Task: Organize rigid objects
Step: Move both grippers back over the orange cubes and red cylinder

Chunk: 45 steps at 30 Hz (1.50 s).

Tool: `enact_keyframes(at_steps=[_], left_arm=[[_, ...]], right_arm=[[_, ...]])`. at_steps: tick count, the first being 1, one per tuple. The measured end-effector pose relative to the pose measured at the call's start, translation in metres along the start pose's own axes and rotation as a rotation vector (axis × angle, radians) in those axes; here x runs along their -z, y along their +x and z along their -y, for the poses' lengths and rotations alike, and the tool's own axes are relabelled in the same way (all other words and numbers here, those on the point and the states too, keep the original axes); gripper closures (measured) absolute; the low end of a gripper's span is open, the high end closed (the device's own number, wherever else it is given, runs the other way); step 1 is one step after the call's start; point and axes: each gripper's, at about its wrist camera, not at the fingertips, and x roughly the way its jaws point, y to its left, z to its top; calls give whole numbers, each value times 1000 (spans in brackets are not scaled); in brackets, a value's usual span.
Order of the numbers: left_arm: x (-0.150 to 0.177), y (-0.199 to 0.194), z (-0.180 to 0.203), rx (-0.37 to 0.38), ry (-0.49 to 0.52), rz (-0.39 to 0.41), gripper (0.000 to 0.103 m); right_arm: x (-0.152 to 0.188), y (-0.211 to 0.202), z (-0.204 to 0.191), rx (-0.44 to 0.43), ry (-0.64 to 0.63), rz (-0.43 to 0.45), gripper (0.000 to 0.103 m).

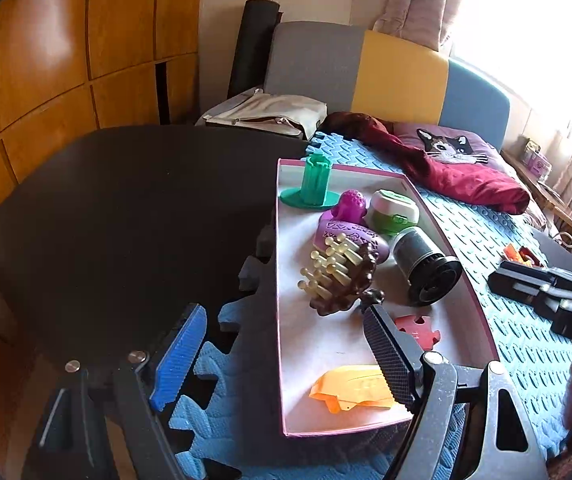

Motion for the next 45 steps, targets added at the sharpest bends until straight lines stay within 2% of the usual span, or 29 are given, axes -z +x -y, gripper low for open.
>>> enact_keyframes(at_steps=[16, 19, 22, 26, 31, 36, 40, 45], left_arm=[[-7, -6, 31, 22, 79, 3, 21], [-12, -7, 41, 24, 103, 11, 21], [-19, -8, 54, 39, 125, 21, 21], [-29, -7, 77, 81, 172, 36, 21], [-40, -1, 120, 140, 252, 36, 21], [-50, 14, 168, 216, 321, 13, 21], [-51, 34, 214, 261, 393, -16, 11], [-51, 69, 259, 336, 417, -111, 11]], right_arm=[[16, -61, 140, 331, 227, 85, 52], [25, -69, 169, 429, 331, 100, 52], [31, -73, 193, 489, 440, 80, 52], [39, -80, 215, 569, 523, 56, 52], [48, -88, 235, 590, 626, 52, 52], [51, -93, 237, 580, 671, 66, 52], [52, -95, 237, 569, 689, 74, 52], [53, -101, 242, 554, 724, 95, 52]])
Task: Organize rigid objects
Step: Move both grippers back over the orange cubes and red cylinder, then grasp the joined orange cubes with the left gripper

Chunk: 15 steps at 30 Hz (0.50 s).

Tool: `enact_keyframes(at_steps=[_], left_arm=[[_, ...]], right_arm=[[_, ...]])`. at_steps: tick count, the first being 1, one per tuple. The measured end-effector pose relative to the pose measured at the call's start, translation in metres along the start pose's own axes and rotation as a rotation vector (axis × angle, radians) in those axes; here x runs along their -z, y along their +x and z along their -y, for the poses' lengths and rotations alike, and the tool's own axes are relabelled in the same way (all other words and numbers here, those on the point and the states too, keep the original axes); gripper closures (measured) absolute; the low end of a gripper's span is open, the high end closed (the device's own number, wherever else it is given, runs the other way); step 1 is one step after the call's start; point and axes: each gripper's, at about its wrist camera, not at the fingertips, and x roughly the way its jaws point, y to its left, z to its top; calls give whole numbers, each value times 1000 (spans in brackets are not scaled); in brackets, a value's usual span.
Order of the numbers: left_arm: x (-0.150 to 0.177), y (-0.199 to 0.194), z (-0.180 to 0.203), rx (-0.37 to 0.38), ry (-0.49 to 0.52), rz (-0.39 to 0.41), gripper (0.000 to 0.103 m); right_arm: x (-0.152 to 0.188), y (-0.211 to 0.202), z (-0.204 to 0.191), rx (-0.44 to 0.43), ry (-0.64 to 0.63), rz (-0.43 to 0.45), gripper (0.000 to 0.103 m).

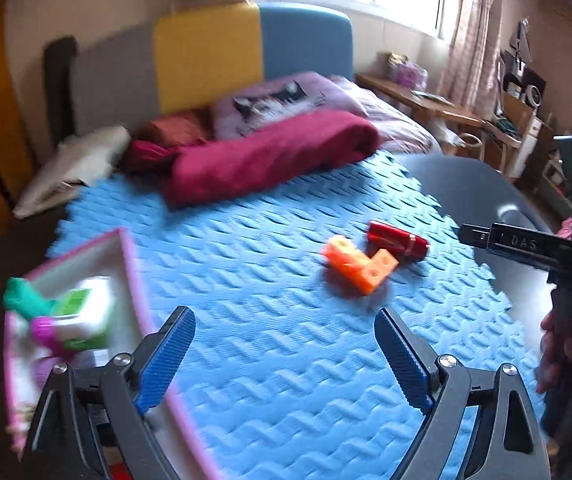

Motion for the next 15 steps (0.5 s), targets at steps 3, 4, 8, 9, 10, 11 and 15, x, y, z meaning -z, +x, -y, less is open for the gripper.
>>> enact_keyframes(at_steps=[3, 4, 8, 9, 10, 11, 15], left_arm=[[-11, 20, 12, 59, -18, -31, 12], [-14, 25, 16, 68, -19, -34, 12], [-28, 52, 36, 64, -1, -64, 12], [-30, 57, 39, 62, 1, -73, 12], [-31, 63, 41, 55, 2, -81, 12], [-33, 69, 43, 50, -2, -93, 12], [-36, 85, 47, 50, -31, -119, 13]], right_arm=[[-1, 0, 2, -5, 15, 1, 52], [-2, -1, 3, -9, 21, 4, 52], [-4, -2, 7, -32, 45, 5, 52], [-4, -2, 8, -36, 51, 4, 52], [-5, -2, 9, -40, 59, 1, 52], [-5, -2, 10, -44, 66, 0, 52], [-6, -2, 11, -55, 76, 2, 52]])
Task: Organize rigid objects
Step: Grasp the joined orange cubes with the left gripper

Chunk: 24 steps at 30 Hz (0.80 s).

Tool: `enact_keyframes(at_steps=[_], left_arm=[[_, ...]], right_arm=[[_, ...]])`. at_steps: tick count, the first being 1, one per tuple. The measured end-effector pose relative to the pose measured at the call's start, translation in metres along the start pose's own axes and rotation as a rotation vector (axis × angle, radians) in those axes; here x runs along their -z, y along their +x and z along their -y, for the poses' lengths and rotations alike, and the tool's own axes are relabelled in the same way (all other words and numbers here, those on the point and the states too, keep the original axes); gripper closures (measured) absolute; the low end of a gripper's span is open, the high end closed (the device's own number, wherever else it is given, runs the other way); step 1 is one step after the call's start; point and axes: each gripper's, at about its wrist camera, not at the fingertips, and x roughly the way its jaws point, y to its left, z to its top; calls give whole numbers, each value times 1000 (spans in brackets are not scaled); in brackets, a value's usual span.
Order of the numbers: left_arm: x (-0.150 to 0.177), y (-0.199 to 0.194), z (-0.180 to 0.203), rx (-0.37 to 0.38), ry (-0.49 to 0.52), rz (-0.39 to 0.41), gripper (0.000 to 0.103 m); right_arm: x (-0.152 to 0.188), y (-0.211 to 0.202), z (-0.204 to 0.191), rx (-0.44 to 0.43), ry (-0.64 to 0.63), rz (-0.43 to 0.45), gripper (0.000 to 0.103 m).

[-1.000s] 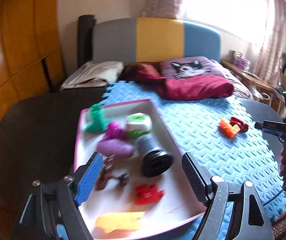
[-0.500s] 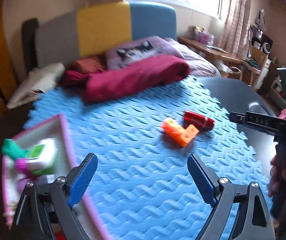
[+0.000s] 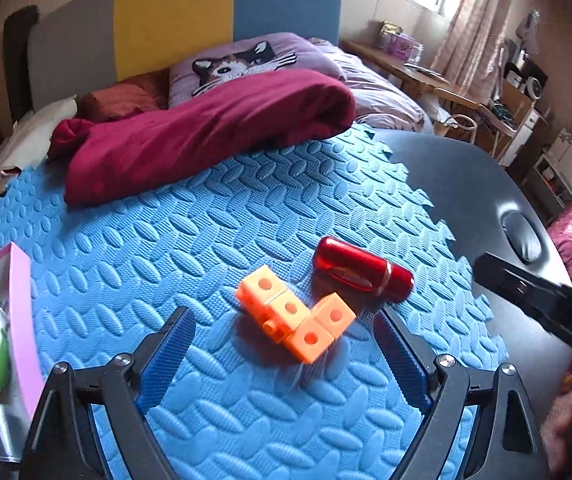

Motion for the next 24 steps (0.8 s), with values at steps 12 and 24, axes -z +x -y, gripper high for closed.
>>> enact_keyframes(at_steps=[12, 24], left_arm=[[16, 13, -2, -3, 4, 17, 47], [75, -26, -15, 55, 17, 25, 64]], right_arm=[[2, 1, -5, 1, -31, 3, 52], [5, 12, -3, -84, 9, -53, 52]])
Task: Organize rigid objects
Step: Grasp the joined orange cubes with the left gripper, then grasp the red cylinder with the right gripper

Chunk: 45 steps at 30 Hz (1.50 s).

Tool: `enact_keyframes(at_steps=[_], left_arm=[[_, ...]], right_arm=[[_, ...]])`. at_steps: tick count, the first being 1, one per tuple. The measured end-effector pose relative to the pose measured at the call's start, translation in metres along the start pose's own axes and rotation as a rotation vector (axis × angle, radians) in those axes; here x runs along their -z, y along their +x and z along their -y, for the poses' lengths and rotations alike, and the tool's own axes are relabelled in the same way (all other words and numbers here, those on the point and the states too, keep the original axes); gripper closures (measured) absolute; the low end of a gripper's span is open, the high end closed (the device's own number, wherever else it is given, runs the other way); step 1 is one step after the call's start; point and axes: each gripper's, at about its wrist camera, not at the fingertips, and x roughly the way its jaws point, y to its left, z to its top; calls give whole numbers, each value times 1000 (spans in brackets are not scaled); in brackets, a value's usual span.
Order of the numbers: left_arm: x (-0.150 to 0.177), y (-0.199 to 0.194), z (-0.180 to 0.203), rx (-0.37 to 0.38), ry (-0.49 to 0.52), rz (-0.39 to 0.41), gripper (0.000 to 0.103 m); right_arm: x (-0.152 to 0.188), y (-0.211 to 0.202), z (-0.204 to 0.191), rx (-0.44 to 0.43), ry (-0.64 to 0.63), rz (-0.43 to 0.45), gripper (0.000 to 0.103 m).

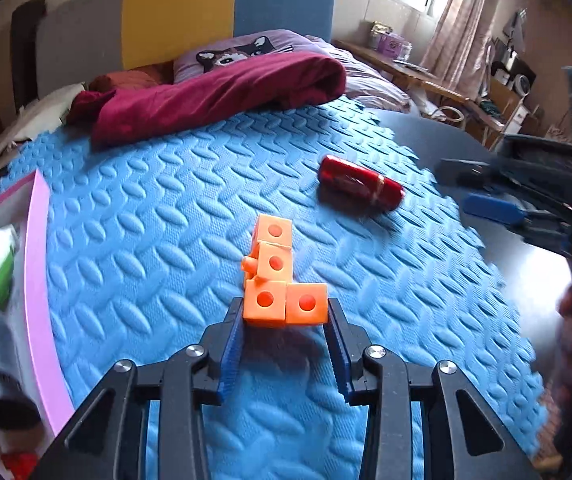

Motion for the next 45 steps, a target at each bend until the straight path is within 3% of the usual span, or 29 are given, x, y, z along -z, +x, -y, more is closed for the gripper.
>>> enact_keyframes(at_steps=[9, 17, 21, 31, 37, 45], left_arm=[[8, -8, -7, 60, -16, -2, 62], [1, -6, -5, 34, -27, -11, 44], [0, -1, -5, 7, -6, -11, 63], [16, -8, -4, -37, 15, 58, 64], [26, -13, -3, -54, 45, 76, 64], [27, -14, -6, -30, 33, 76, 64]], right_arm=[[1, 5, 2, 12, 9, -17, 52], [0, 8, 4, 17, 15, -27, 52], [0, 7, 3, 20, 12, -21, 52], [0, 4, -8, -14, -32, 13, 52], [5, 6, -35, -26, -165, 20, 52], [11, 37, -96, 86, -571, -20, 52]])
